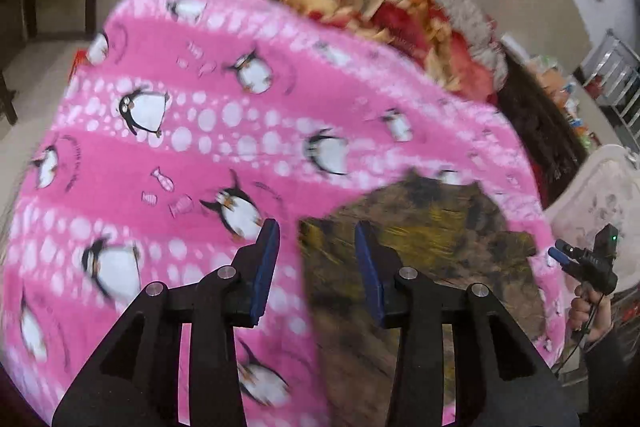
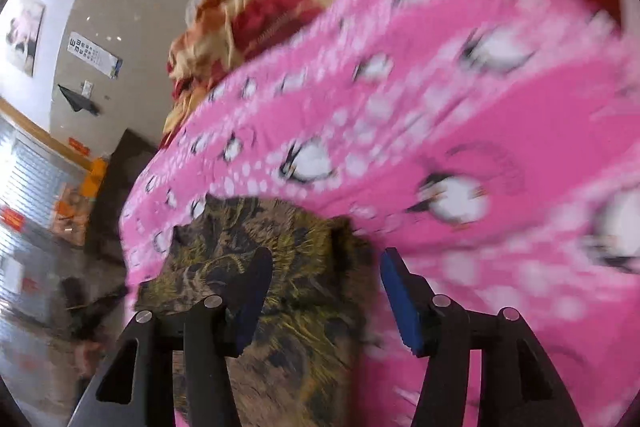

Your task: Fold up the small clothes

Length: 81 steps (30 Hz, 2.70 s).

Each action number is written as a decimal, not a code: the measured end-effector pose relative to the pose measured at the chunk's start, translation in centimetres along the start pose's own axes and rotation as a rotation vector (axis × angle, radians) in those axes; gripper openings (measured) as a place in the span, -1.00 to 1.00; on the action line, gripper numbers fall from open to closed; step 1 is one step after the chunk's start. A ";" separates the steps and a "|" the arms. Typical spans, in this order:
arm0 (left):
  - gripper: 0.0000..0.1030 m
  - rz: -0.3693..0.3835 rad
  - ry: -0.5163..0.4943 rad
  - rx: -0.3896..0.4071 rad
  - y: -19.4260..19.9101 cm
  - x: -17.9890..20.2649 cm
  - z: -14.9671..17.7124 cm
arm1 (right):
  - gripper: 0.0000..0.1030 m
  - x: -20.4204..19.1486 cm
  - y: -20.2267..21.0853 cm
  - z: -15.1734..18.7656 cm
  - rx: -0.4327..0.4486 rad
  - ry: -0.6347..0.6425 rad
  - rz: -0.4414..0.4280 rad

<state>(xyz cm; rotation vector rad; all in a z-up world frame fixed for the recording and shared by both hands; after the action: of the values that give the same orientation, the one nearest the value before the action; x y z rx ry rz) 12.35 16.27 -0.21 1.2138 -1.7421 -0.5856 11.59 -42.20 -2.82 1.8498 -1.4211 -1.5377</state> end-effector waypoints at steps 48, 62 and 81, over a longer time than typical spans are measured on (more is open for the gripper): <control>-0.22 -0.426 0.078 0.057 -13.0 5.2 -0.5 | -0.06 -11.0 -9.5 -1.7 0.152 0.166 0.447; 0.24 -0.266 0.146 0.058 -13.4 3.2 -0.3 | 0.42 -5.8 -12.0 -2.6 0.043 0.117 0.260; 0.27 -0.215 -0.285 -0.142 -9.7 16.4 15.2 | 0.31 -16.0 -4.6 16.1 -0.016 0.561 0.351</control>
<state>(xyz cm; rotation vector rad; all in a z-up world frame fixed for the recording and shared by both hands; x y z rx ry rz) 1.99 -4.23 -8.44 1.2724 -1.7766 -1.0353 1.00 -21.64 -3.53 1.7158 -1.3518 -0.7765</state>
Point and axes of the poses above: each gripper's, at about its wrist camera, not at the fingertips, and y roughly against the way its jaws point, x to its right, z to its underside, the point moved 2 cm from there along -y, roughly the way its jaws point, and after that the axes turned 8 degrees about -x, right-handed, at the moved point
